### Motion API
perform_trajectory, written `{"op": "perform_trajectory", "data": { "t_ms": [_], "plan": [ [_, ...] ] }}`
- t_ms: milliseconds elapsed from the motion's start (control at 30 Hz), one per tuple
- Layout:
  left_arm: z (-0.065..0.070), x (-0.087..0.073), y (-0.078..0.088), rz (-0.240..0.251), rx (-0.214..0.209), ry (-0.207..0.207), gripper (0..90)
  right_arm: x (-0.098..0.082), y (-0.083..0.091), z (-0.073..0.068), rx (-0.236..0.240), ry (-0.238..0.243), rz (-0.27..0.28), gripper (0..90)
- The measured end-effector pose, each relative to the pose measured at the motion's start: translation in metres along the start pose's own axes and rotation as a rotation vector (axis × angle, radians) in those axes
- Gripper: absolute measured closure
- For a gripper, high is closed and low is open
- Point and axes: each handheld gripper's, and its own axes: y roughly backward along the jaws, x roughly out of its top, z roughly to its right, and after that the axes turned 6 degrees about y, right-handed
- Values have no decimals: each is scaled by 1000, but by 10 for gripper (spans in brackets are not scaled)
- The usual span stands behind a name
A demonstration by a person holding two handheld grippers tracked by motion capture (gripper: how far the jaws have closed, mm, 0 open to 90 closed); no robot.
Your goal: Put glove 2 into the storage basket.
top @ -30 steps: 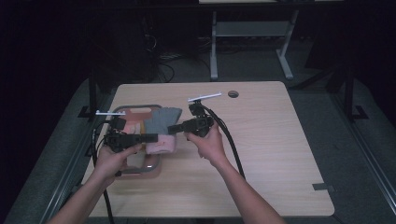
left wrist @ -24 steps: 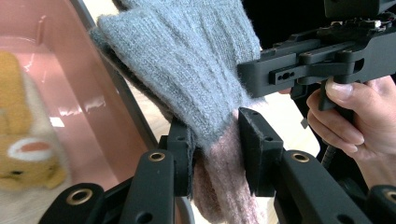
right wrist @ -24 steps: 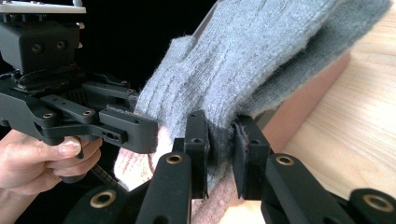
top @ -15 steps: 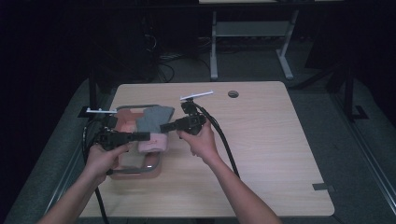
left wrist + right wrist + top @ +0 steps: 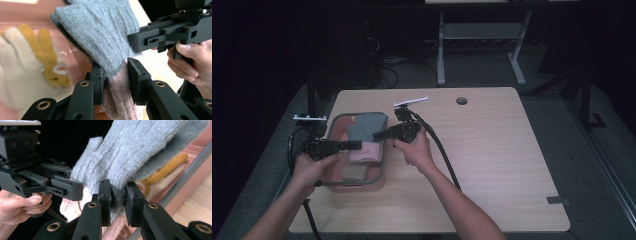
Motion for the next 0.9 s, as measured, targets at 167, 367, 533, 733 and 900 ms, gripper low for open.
{"op": "perform_trajectory", "data": {
  "t_ms": [167,367,533,733,900],
  "plan": [
    [-7,-2,5,11,10,14,679,4,-11,-2,2,-2,-18,762],
    [-13,-3,11,11,25,17,679,7,-21,-4,7,3,-35,762],
    [-18,-5,12,12,39,28,679,8,-27,-2,12,-1,-45,760],
    [-22,-7,9,4,53,32,680,7,-34,0,-1,4,-60,758],
    [-26,-9,6,-2,59,45,680,6,-37,2,-12,5,-77,758]
  ]
}}
